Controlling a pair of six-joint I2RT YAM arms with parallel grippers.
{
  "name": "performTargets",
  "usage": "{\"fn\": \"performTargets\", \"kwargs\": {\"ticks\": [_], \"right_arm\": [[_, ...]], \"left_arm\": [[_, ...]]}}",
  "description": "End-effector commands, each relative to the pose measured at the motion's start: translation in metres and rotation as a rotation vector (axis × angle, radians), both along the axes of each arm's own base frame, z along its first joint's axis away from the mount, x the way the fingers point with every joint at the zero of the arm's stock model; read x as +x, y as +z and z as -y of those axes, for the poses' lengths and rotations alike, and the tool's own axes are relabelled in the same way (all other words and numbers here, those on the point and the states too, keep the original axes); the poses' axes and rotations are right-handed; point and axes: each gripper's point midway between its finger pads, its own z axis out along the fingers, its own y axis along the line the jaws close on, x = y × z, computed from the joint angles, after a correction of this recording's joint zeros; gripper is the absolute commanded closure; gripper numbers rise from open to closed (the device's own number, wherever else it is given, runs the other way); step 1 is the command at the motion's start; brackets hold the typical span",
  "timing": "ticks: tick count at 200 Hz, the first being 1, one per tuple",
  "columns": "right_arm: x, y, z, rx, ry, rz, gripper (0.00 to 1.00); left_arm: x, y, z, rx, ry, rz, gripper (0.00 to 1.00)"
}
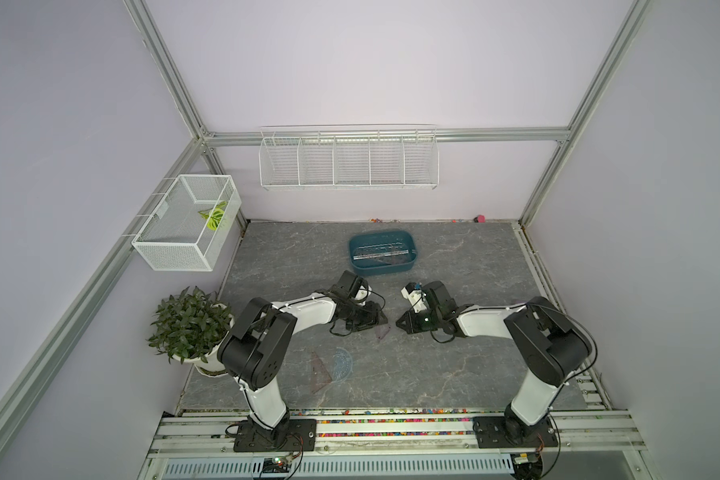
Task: Put the scattered rulers into the storage box
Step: Adjust the ruler at the center of the board.
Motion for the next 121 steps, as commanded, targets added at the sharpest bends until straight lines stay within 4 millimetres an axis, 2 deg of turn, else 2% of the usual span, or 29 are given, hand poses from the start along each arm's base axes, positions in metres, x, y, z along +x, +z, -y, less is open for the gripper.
{"fn": "performTargets", "kwargs": {"ticks": [1, 50, 95, 121], "right_arm": [[-0.004, 0.001, 0.012, -0.010, -0.026, -0.004, 0.90], [-0.005, 0.009, 0.023, 0.014, -0.053, -0.004, 0.90], [-0.021, 0.025, 0.032, 0.029, -0.053, 0.014, 0.88], [-0.023, 0.028, 0.033, 0.038, -0.055, 0.018, 0.88]], "left_arm": [[-0.046, -0.051, -0.020, 0.163, -0.046, -0.190, 0.37], [-0.043, -0.051, -0.008, 0.154, -0.064, -0.198, 0.38], [-0.071, -0.051, -0.027, 0.183, -0.080, -0.236, 0.37], [-0.065, -0.054, -0.015, 0.150, -0.103, -0.241, 0.37]]}}
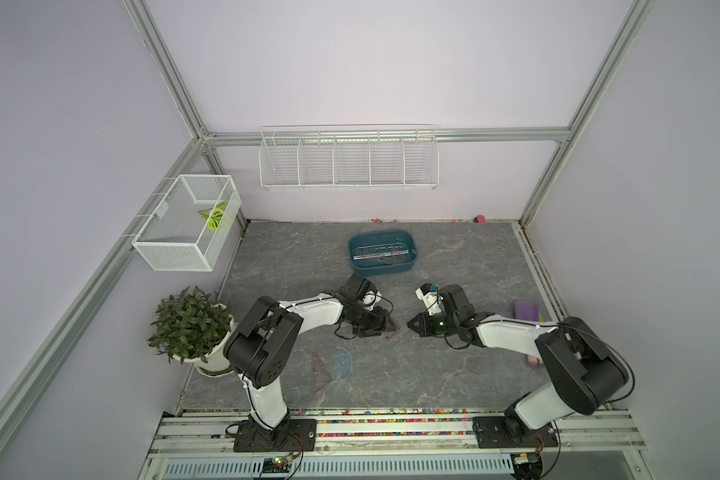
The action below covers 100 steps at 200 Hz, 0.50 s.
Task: Put the scattered rulers into the storage box
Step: Adjust the ruler at the center of the board.
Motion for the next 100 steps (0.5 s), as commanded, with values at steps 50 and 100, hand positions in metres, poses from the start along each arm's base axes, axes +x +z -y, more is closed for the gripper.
{"fn": "performTargets", "kwargs": {"ticks": [50, 100], "right_arm": [[-0.009, -0.005, 0.009, -0.018, -0.017, -0.021, 0.88], [-0.007, -0.003, 0.008, -0.014, -0.021, -0.017, 0.88]], "left_arm": [[-0.019, -0.057, 0.000, 0.142, -0.074, -0.150, 0.37], [-0.012, -0.057, 0.009, 0.129, -0.084, -0.146, 0.38]]}}
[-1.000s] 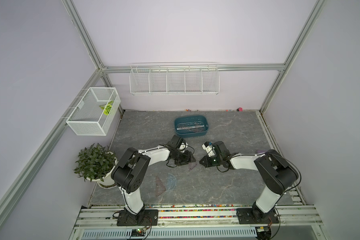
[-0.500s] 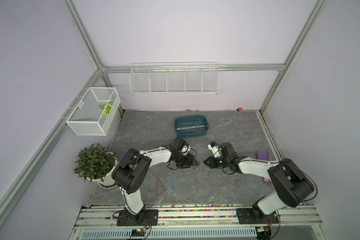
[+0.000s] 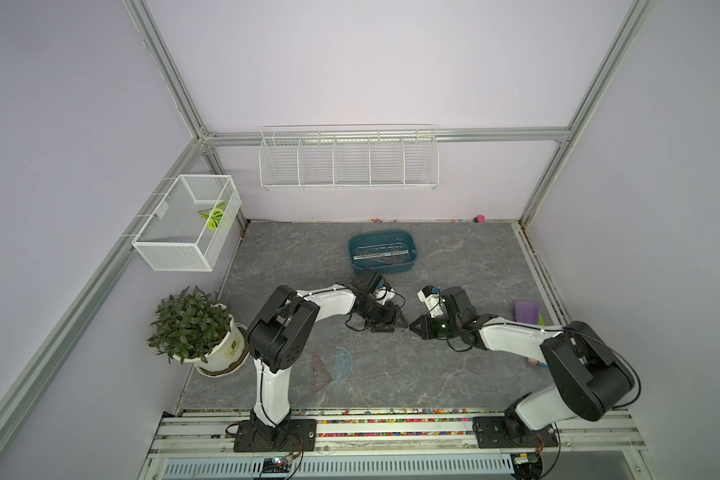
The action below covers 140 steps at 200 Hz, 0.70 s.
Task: Put the scattered rulers into the storage box
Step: Adjust the ruler at the center of the board.
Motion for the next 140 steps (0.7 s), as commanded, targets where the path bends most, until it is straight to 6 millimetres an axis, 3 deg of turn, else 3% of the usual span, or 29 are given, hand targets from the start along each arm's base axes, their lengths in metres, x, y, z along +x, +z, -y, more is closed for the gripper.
{"fn": "performTargets", "kwargs": {"ticks": [1, 22, 70, 101, 140], "right_arm": [[0.000, 0.001, 0.003, -0.001, -0.016, 0.002, 0.88], [0.004, 0.005, -0.001, 0.012, -0.010, 0.005, 0.88], [0.019, 0.007, -0.014, 0.052, -0.014, 0.006, 0.92], [0.024, -0.002, -0.021, 0.053, -0.011, -0.011, 0.93], [0.028, -0.007, -0.025, 0.047, -0.012, -0.022, 0.93]], "left_arm": [[-0.021, -0.059, -0.032, 0.213, 0.007, -0.080, 0.38], [-0.016, -0.051, -0.034, 0.221, 0.019, -0.047, 0.39], [0.021, -0.001, -0.057, 0.187, 0.138, 0.074, 0.38], [0.037, 0.004, -0.085, 0.190, 0.225, 0.095, 0.38], [0.042, 0.001, -0.095, 0.198, 0.247, 0.091, 0.37]]}}
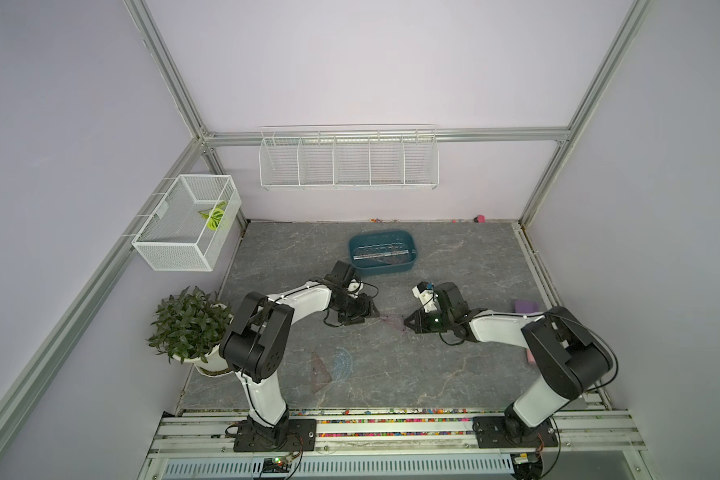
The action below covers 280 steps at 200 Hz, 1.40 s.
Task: Put the scattered rulers into the storage box
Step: Adjust the ruler at the center of the board.
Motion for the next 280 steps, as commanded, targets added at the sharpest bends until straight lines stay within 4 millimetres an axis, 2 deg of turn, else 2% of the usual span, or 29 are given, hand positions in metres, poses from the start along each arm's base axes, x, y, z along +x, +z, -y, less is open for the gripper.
{"fn": "performTargets", "kwargs": {"ticks": [1, 46, 65, 94, 153, 171, 237, 280], "right_arm": [[0.007, 0.005, -0.009, 0.022, 0.004, 0.017, 0.94], [0.006, -0.004, -0.008, 0.005, 0.004, -0.001, 0.94], [0.002, -0.020, -0.004, -0.022, 0.001, -0.027, 0.94], [-0.011, -0.052, 0.013, -0.062, -0.026, -0.080, 0.95], [-0.019, -0.070, 0.020, -0.070, -0.035, -0.112, 0.95], [-0.018, -0.065, 0.018, -0.044, -0.033, -0.109, 0.96], [0.003, -0.009, -0.001, 0.048, -0.003, -0.020, 0.94], [0.009, 0.000, -0.006, 0.062, 0.003, -0.005, 0.94]], "left_arm": [[-0.002, -0.003, -0.006, 0.024, -0.003, 0.008, 0.38], [0.002, -0.010, -0.012, 0.044, 0.029, 0.004, 0.38], [0.004, -0.014, -0.015, 0.066, 0.041, 0.000, 0.38], [0.011, -0.019, -0.020, 0.092, 0.070, 0.004, 0.38], [0.018, -0.035, -0.013, 0.074, 0.083, -0.017, 0.38], [0.019, -0.036, -0.011, 0.063, 0.086, -0.020, 0.38], [0.015, -0.040, -0.012, 0.055, 0.089, -0.029, 0.38], [0.015, -0.041, -0.011, 0.053, 0.085, -0.031, 0.38]]}}
